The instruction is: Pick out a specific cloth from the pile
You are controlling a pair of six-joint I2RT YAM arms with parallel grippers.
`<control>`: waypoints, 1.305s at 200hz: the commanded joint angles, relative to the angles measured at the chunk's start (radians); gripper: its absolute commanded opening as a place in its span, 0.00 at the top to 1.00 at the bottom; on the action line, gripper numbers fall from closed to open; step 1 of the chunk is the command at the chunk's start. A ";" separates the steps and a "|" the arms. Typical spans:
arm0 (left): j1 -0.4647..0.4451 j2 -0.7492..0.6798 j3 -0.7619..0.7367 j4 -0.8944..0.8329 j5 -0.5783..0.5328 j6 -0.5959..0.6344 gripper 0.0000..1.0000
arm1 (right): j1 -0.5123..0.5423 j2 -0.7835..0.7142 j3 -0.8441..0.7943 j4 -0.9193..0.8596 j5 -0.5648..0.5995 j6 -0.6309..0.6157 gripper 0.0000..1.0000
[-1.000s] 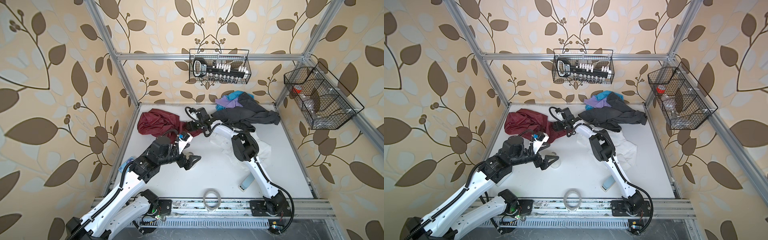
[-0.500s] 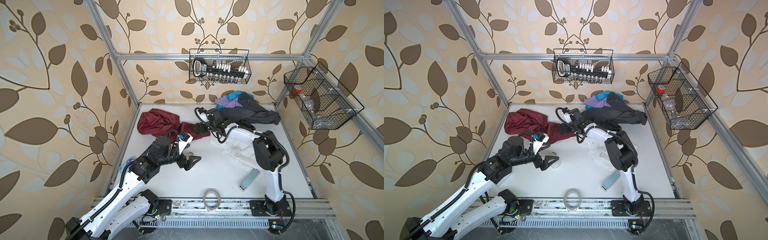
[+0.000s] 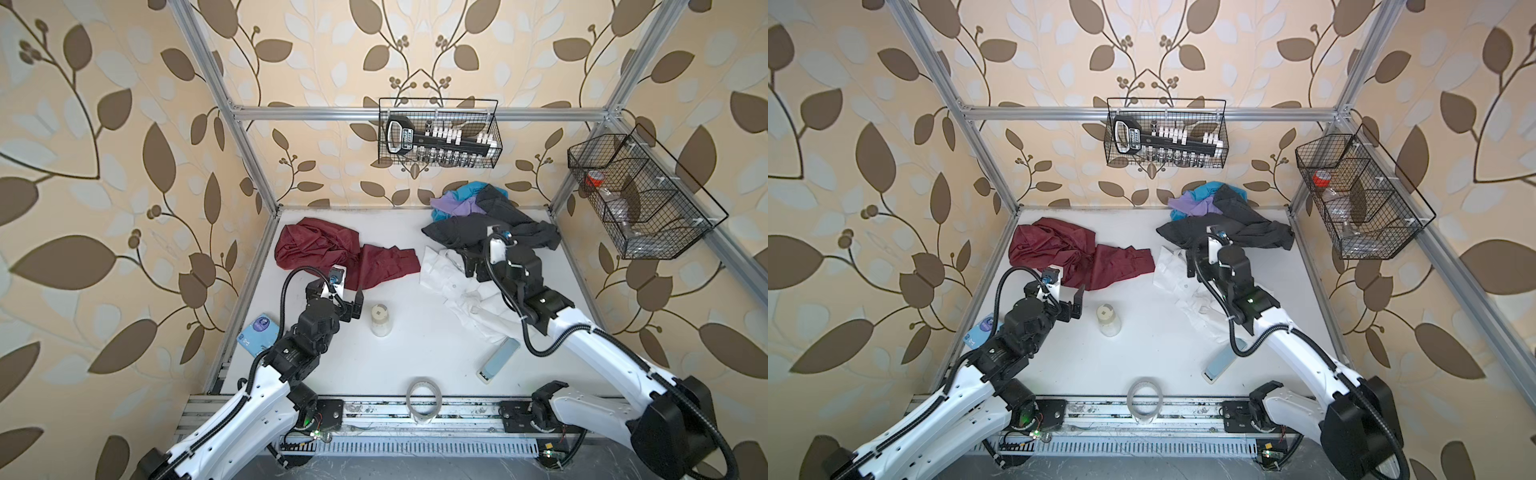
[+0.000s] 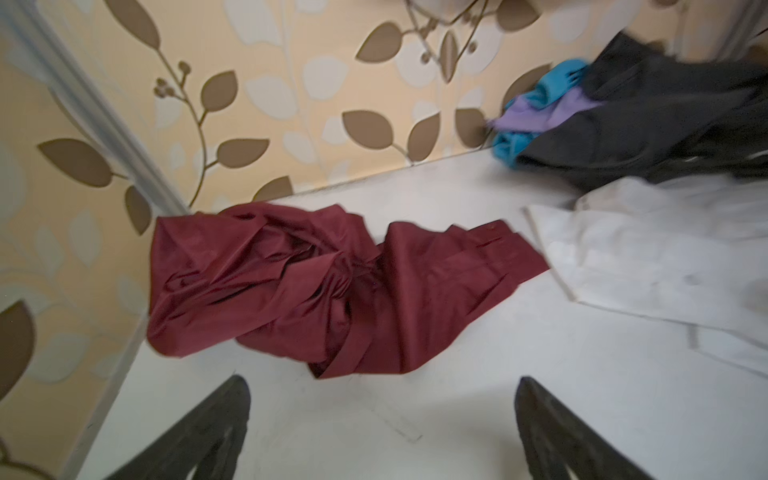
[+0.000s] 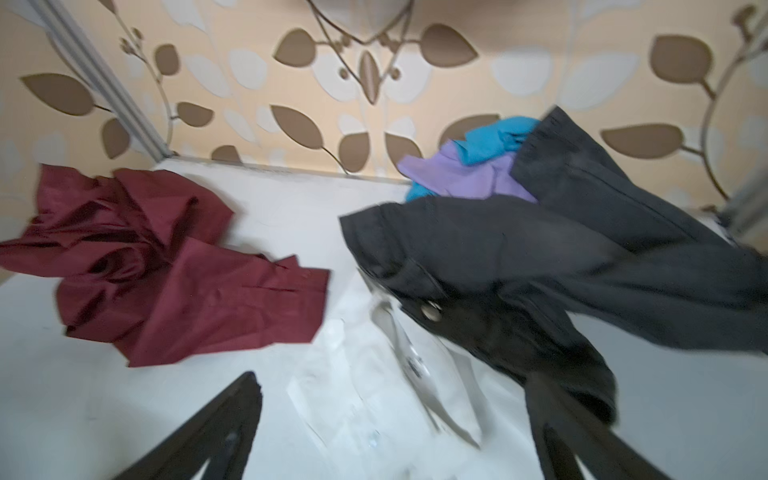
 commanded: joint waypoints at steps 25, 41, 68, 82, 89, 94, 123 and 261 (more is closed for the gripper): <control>0.166 0.221 -0.110 0.399 -0.125 -0.015 0.01 | -0.121 -0.104 -0.286 0.348 0.220 -0.060 0.01; 0.241 0.284 -0.140 0.482 -0.058 -0.069 0.01 | -0.178 -0.055 -0.329 0.427 0.211 -0.064 0.00; 0.300 0.391 -0.172 0.607 -0.005 -0.082 0.01 | -0.268 0.060 -0.363 0.540 0.156 -0.033 0.01; 0.313 0.436 -0.158 0.639 0.015 -0.064 0.01 | -0.305 0.117 -0.390 0.639 0.122 -0.009 0.01; 0.320 0.457 -0.159 0.673 0.027 -0.053 0.01 | -0.316 0.144 -0.411 0.704 0.119 -0.001 0.01; 0.325 0.472 -0.160 0.693 0.033 -0.049 0.01 | -0.320 0.165 -0.423 0.752 0.123 0.001 0.01; 0.353 0.516 -0.154 0.743 0.094 -0.041 0.01 | -0.326 0.254 -0.449 0.892 0.144 -0.042 0.03; 0.496 0.823 0.025 0.672 0.262 -0.147 0.01 | -0.363 0.435 -0.467 1.094 0.050 -0.061 0.00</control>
